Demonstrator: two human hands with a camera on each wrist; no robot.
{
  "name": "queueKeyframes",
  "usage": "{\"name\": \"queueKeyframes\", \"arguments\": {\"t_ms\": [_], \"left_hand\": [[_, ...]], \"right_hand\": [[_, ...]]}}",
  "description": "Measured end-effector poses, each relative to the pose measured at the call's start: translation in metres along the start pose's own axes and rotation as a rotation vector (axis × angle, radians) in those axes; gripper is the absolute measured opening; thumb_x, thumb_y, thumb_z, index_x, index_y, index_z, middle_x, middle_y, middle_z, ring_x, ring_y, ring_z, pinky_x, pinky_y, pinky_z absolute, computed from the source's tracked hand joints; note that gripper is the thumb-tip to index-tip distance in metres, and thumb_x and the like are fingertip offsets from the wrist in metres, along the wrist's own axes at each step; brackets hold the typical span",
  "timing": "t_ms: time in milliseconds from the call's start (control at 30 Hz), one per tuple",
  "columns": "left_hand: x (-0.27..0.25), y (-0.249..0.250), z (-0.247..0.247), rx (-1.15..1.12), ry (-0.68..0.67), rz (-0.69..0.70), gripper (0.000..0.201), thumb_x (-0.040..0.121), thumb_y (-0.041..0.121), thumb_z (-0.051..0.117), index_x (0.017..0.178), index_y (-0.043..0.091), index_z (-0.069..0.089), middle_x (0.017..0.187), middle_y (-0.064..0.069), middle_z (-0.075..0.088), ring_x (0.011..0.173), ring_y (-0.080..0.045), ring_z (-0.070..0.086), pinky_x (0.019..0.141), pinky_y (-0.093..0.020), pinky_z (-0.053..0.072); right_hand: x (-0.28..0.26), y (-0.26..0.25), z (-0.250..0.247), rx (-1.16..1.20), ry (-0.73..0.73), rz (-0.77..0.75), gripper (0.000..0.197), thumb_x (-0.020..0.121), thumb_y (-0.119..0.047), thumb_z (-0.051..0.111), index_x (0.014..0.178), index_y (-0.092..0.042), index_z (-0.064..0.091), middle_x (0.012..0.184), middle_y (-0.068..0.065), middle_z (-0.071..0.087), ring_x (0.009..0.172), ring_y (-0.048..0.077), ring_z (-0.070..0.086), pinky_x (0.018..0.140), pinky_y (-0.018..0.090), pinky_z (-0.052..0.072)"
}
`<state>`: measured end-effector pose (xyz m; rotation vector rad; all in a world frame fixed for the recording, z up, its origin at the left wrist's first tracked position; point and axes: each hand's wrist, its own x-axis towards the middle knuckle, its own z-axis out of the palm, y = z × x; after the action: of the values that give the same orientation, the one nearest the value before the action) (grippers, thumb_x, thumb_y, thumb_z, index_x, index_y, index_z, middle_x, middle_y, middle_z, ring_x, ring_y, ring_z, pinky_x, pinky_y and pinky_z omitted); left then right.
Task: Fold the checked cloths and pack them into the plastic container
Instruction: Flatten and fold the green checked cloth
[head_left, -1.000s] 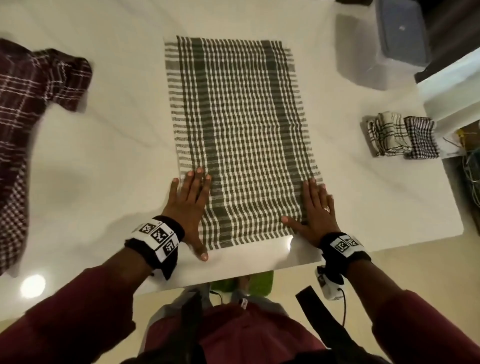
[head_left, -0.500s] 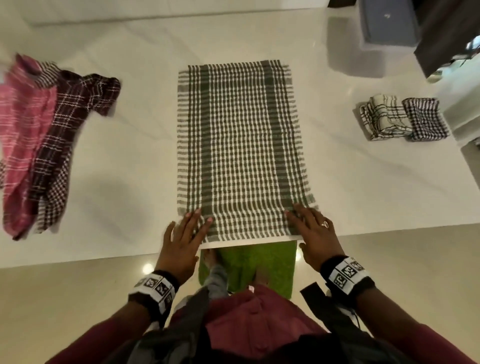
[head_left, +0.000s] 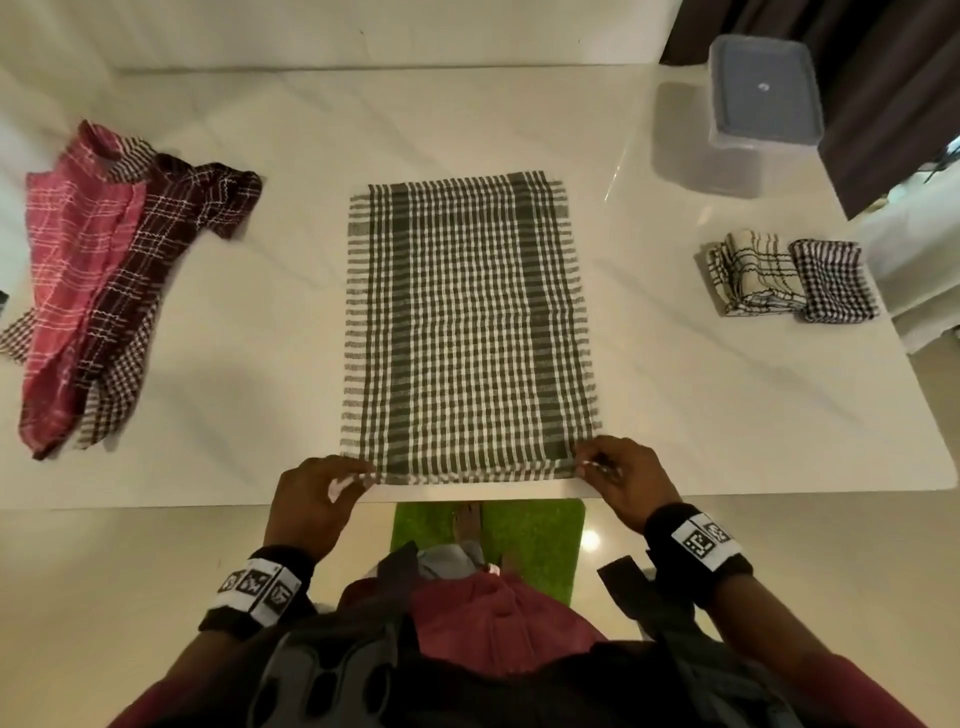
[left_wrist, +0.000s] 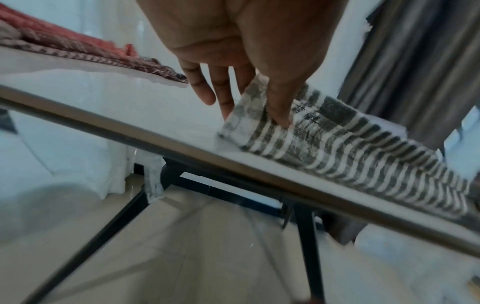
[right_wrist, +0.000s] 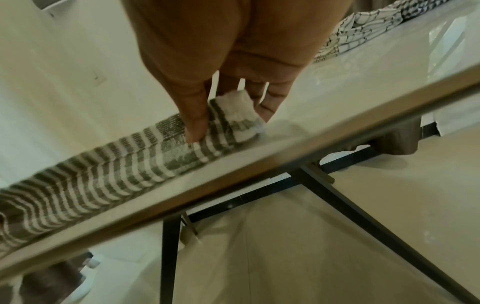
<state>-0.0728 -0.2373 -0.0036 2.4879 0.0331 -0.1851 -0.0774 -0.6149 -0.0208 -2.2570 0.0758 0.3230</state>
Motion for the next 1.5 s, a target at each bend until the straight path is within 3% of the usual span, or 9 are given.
{"name": "queueKeyframes", "arguments": {"t_ms": [100, 233, 367, 533, 633, 733, 967, 1267, 1500], "left_hand": [[0.038, 0.010, -0.019, -0.286, 0.084, -0.165, 0.009, 0.083, 0.019, 0.072, 0.079, 0.011, 0.071, 0.060, -0.001, 0.061, 0.062, -0.002, 0.058, 0.059, -0.006, 0.040], [0.109, 0.020, -0.041, -0.610, 0.139, -0.169, 0.041, 0.085, 0.010, 0.067, 0.064, 0.044, 0.071, 0.061, 0.022, 0.067, 0.060, 0.011, 0.059, 0.065, -0.010, 0.047], [0.180, 0.025, -0.057, -0.594, 0.170, -0.109, 0.028, 0.087, 0.019, 0.067, 0.066, 0.039, 0.070, 0.062, 0.025, 0.067, 0.061, 0.010, 0.058, 0.065, -0.016, 0.048], [0.259, 0.030, -0.069, -0.578, 0.183, -0.118, 0.014, 0.087, 0.027, 0.067, 0.074, 0.026, 0.065, 0.057, 0.014, 0.066, 0.064, -0.011, 0.060, 0.071, -0.037, 0.053], [0.298, 0.034, -0.071, -0.516, 0.167, -0.124, 0.016, 0.088, 0.026, 0.067, 0.075, 0.017, 0.064, 0.058, 0.010, 0.064, 0.051, 0.000, 0.055, 0.065, -0.030, 0.048], [0.332, 0.036, -0.068, -0.450, 0.160, -0.137, 0.022, 0.088, 0.027, 0.066, 0.087, 0.005, 0.065, 0.068, 0.001, 0.064, 0.055, -0.007, 0.054, 0.060, -0.024, 0.044], [0.402, 0.019, -0.052, -0.343, 0.114, -0.209, 0.019, 0.086, 0.031, 0.068, 0.079, 0.015, 0.062, 0.071, -0.007, 0.066, 0.065, -0.026, 0.062, 0.068, -0.033, 0.049], [0.446, 0.010, -0.037, -0.371, 0.132, -0.245, 0.020, 0.086, 0.028, 0.068, 0.086, 0.010, 0.061, 0.079, -0.008, 0.064, 0.069, -0.021, 0.057, 0.068, -0.030, 0.043], [0.452, 0.017, -0.042, -0.499, 0.181, -0.135, 0.013, 0.097, 0.022, 0.052, 0.092, 0.012, 0.048, 0.084, -0.011, 0.060, 0.073, -0.021, 0.051, 0.063, -0.024, 0.038]], "right_hand": [[0.038, -0.018, -0.019, 0.026, 0.084, 0.004, 0.006, 0.085, -0.017, 0.069, 0.083, -0.021, 0.066, 0.077, -0.006, 0.068, 0.072, 0.008, 0.062, 0.064, 0.017, 0.044], [0.102, -0.055, -0.048, 0.178, 0.246, 0.030, 0.005, 0.080, -0.010, 0.074, 0.082, -0.009, 0.069, 0.076, 0.001, 0.069, 0.066, -0.002, 0.061, 0.062, 0.008, 0.045], [0.171, -0.082, -0.071, 0.245, 0.360, 0.000, 0.011, 0.079, -0.007, 0.076, 0.085, -0.003, 0.067, 0.074, 0.005, 0.066, 0.060, -0.007, 0.061, 0.059, 0.005, 0.045], [0.246, -0.098, -0.091, 0.242, 0.456, 0.015, 0.016, 0.081, -0.009, 0.074, 0.096, -0.010, 0.066, 0.075, 0.007, 0.065, 0.061, 0.008, 0.062, 0.062, 0.022, 0.053], [0.291, -0.102, -0.095, 0.186, 0.429, 0.036, 0.016, 0.081, -0.011, 0.073, 0.096, -0.014, 0.066, 0.091, 0.005, 0.067, 0.081, 0.019, 0.062, 0.075, 0.027, 0.049], [0.330, -0.106, -0.094, 0.175, 0.411, 0.067, 0.016, 0.082, -0.007, 0.071, 0.095, -0.013, 0.065, 0.090, 0.005, 0.065, 0.074, 0.016, 0.061, 0.069, 0.022, 0.049], [0.407, -0.088, -0.094, 0.087, 0.369, 0.141, 0.015, 0.081, -0.007, 0.070, 0.095, -0.012, 0.066, 0.092, 0.007, 0.066, 0.085, 0.022, 0.060, 0.077, 0.029, 0.048], [0.440, -0.080, -0.078, 0.100, 0.402, 0.143, 0.019, 0.083, -0.007, 0.067, 0.100, -0.015, 0.064, 0.086, 0.000, 0.063, 0.077, 0.016, 0.059, 0.071, 0.027, 0.050], [0.449, -0.085, -0.079, 0.183, 0.475, 0.048, 0.008, 0.085, -0.008, 0.066, 0.086, -0.015, 0.062, 0.075, 0.001, 0.063, 0.073, 0.019, 0.060, 0.067, 0.025, 0.048]]}}
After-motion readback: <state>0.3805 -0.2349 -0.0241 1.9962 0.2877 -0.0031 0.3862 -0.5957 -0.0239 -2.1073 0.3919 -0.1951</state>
